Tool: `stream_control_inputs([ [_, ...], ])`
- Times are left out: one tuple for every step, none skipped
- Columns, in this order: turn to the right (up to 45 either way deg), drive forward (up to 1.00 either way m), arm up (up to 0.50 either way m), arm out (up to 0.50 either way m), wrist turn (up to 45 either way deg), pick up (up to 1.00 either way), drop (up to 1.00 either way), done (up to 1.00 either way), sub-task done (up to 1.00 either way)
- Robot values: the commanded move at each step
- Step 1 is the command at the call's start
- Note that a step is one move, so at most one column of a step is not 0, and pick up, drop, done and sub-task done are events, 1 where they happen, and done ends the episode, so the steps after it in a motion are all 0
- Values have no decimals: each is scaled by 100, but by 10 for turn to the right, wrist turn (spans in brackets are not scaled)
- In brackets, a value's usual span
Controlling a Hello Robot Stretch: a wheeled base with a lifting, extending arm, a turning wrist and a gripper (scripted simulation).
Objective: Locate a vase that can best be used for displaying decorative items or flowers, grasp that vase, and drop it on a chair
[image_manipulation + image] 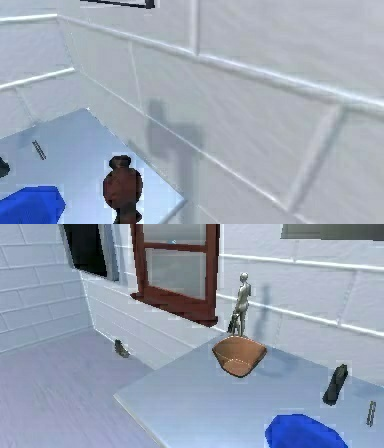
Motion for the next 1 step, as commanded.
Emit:
stream_control_inputs([
  [270, 0, 0, 0, 0, 0, 0, 0, 0],
])
